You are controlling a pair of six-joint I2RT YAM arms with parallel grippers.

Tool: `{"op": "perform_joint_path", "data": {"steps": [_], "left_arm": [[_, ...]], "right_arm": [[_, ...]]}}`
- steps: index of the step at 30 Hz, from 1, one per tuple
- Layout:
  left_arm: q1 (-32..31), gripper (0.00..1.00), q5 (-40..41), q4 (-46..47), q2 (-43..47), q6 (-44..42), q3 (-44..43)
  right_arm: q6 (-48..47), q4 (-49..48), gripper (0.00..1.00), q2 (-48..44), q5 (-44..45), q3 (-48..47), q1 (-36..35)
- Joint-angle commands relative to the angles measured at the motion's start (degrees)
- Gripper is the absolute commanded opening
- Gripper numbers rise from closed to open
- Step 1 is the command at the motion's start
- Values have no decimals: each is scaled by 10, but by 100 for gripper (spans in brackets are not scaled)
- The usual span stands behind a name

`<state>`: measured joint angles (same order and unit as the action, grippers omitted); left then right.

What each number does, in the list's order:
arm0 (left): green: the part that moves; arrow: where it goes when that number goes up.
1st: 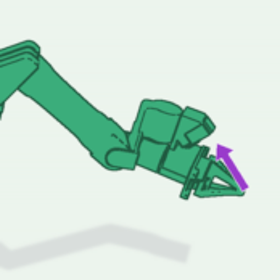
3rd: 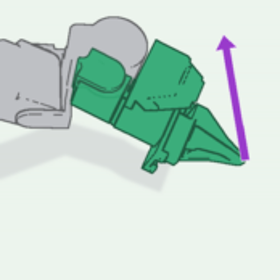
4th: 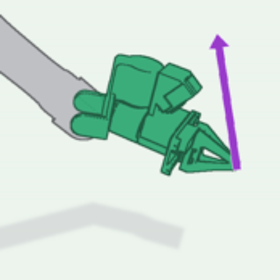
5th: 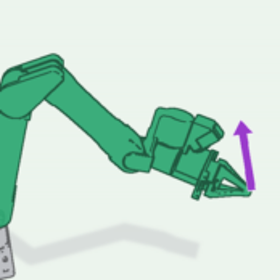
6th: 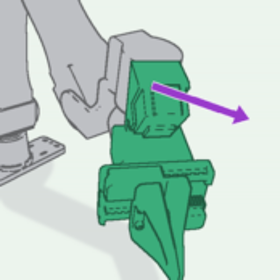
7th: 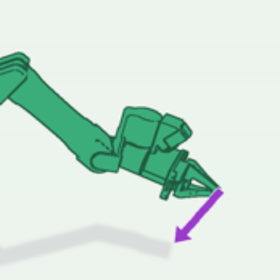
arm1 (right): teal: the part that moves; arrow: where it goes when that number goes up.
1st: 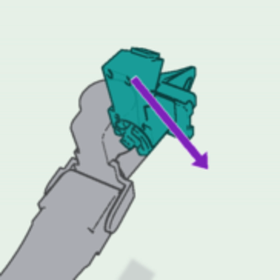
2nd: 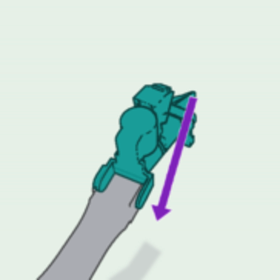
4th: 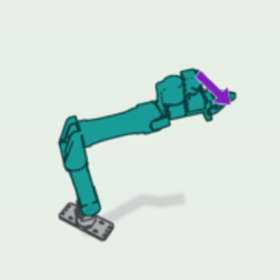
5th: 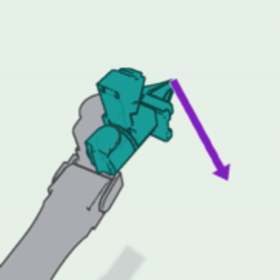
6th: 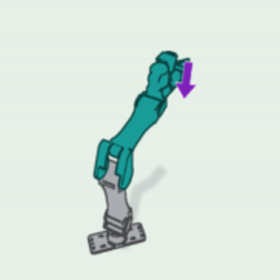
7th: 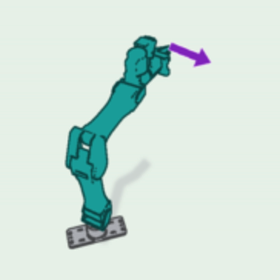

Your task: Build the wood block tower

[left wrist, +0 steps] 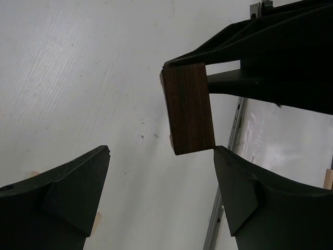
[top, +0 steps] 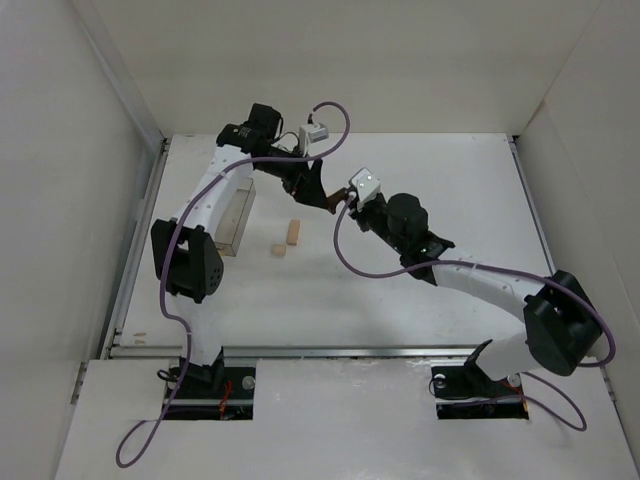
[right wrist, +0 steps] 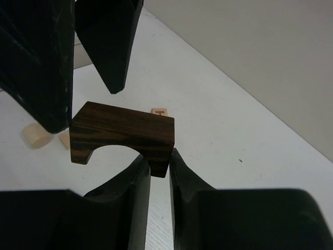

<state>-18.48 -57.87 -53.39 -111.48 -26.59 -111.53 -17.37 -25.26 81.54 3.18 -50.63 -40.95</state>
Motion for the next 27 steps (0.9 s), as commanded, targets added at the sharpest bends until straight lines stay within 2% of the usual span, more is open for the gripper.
{"op": "perform_joint_path", "data": {"steps": [1, 11, 15, 16, 19, 20, 23, 24, 25, 26, 27], "left_arm": [[-13, 78, -34, -19, 7, -3, -23], [-34, 71, -23, -24, 1, -3, -23], [-40, 50, -1, -24, 1, -3, -18], [-40, 40, -1, -24, 1, -3, -18], [-40, 28, 5, -19, 7, -3, -18], [-40, 18, 5, -19, 7, -3, -18], [-40, 1, 18, -14, 7, 3, -18], [-40, 0, 37, -7, 7, 3, -12], [-47, 0, 51, 6, 13, 8, -12], [-47, 0, 67, 13, 14, 8, 2], [-53, 0, 99, 25, 26, 8, 12]], "right_arm": [[-33, -45, 0, 6, 9, -35, -17], [-44, -31, 0, 18, 33, -40, -28], [-44, -31, 0, 18, 33, -40, -33], [-44, -31, 0, 18, 33, -40, -33], [-44, -31, 0, 18, 33, -40, -33], [-44, -31, 0, 18, 27, -40, -33], [-44, -25, 0, 18, 22, -40, -39], [-30, -20, 0, 18, 30, -46, -39], [-18, -7, 11, 18, 39, -46, -39], [-8, 5, 27, 18, 48, -53, -39], [2, 16, 47, 18, 67, -60, -39]]}}
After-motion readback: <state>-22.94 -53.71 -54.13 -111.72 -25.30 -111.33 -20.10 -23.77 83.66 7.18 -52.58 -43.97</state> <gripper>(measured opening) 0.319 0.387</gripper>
